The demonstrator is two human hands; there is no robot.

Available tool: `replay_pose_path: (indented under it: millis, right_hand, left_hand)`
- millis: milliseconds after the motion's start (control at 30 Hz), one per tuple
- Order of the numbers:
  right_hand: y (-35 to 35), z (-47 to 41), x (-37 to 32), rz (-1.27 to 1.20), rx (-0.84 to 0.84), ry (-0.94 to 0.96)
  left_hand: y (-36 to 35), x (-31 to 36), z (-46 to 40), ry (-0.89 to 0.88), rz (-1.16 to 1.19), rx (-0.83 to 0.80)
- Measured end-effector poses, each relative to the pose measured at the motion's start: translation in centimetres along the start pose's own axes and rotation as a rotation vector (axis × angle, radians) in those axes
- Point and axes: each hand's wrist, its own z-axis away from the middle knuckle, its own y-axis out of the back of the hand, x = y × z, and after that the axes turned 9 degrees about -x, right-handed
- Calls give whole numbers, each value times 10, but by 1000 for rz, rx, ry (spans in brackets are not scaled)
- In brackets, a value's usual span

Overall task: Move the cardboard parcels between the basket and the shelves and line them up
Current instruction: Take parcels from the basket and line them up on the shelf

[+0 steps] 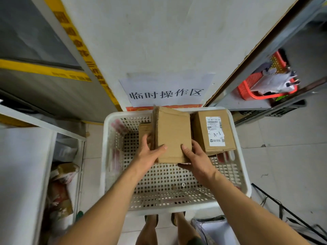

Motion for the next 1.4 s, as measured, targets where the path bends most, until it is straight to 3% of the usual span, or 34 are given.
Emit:
replay_pose_path:
  millis: [100,167,233,367,533,767,933,1033,1100,1133,1267,1333,1400]
  right_hand:
    - [-23,17,-25,286,-44,55]
    - [-41,32,-39,558,56,164]
    - [-59,49,-48,669,108,238]
    - [-94,85,-57,337,-155,230]
    - [-111,97,-70,60,-181,255]
    - [-128,102,-80,132,-159,305]
    - [-131,102,-87,184,-159,249]
    - [-123,98,-90,160,-284,204]
    - [-118,98,-94,113,-381,181]
    - [-116,97,-96,94,-416,171]
    - [-117,97,-100,61,-552,116]
    - [-116,97,-106,174,-583,107]
    - [-113,96,-120,405,-476,161]
  left_hand:
    - [8,15,19,-22,-104,98]
    - [11,24,32,-48,-162,160]
    - [13,27,43,-72,-236,219]
    - [0,45,76,-177,-400,248]
    - [1,42,112,-316,-438,179]
    - [21,63,155,-462,-448,76]
    - [46,77,178,-450,-513,26]
    - [59,82,185,-459,-582,266]
    - [65,87,191,-375,-546,383]
    - [66,89,195,-300,-479,352]
    - [68,86,199,-124,121,21]
    - [67,89,200,-165,196,44]
    - [74,98,204,-197,140,125]
